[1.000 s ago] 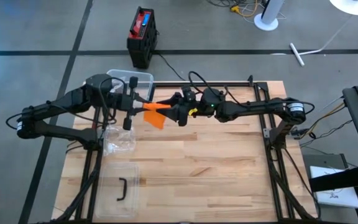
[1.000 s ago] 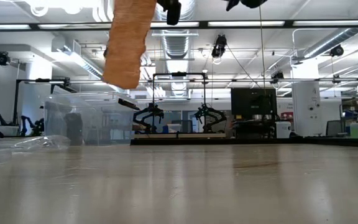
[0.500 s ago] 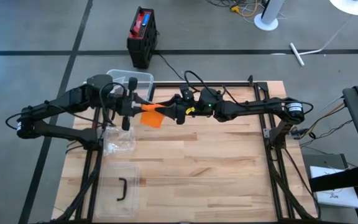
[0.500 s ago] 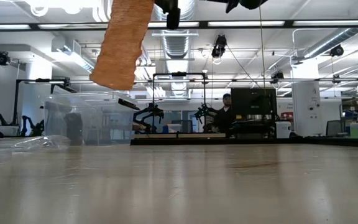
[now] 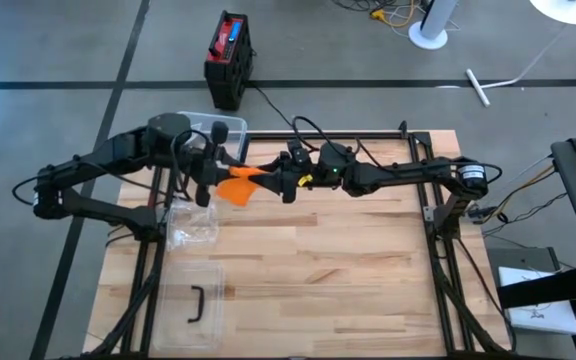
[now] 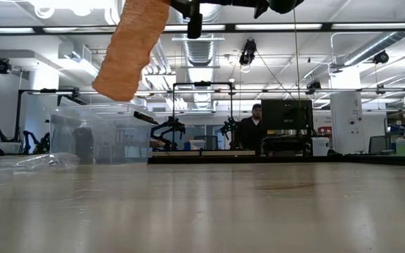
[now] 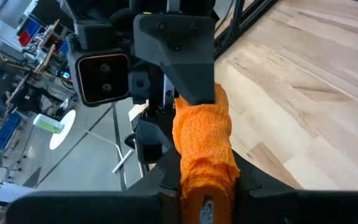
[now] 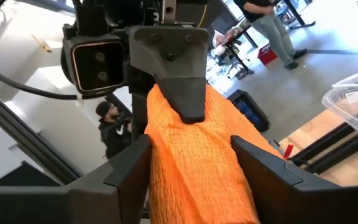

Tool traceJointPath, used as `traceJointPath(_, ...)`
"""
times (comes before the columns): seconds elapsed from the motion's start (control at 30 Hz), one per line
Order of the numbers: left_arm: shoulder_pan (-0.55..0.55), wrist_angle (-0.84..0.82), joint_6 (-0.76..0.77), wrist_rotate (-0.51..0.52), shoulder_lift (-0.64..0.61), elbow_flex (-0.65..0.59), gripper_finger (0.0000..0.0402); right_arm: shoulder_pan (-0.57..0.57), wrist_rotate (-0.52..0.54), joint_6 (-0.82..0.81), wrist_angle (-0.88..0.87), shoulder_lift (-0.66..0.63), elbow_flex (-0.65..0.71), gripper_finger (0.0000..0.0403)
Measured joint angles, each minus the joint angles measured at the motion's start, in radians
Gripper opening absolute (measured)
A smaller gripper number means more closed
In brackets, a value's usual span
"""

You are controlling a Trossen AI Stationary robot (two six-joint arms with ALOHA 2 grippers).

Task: Roll bandage
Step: Roll the orange bandage

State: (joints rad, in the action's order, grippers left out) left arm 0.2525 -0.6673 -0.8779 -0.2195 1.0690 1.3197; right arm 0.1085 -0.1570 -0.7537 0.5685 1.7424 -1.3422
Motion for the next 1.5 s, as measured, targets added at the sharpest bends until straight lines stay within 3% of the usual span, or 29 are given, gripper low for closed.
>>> traceJointPath(0.37, 0.001, 0.014, -0.005, 0.008, 0.009, 0.028, 0.0046, -0.008, -0.008, 0.098, 0.026, 0.003, 0.002, 0.0244)
traceJointPath(0.73, 0.001, -0.003, -0.082, 0.001, 0.006, 0.026, 0.0046, -0.006, -0.003, 0.085, 0.017, 0.003, 0.003, 0.0228)
traceJointPath(1.2, 0.000, -0.021, -0.089, 0.000, -0.009, 0.027, 0.0045, -0.005, 0.000, 0.088, 0.042, 0.003, -0.004, 0.0291)
traceJointPath(1.5, 0.000, -0.024, -0.090, -0.008, -0.009, 0.027, 0.0045, -0.003, 0.027, 0.098, 0.046, 0.002, -0.007, 0.0274)
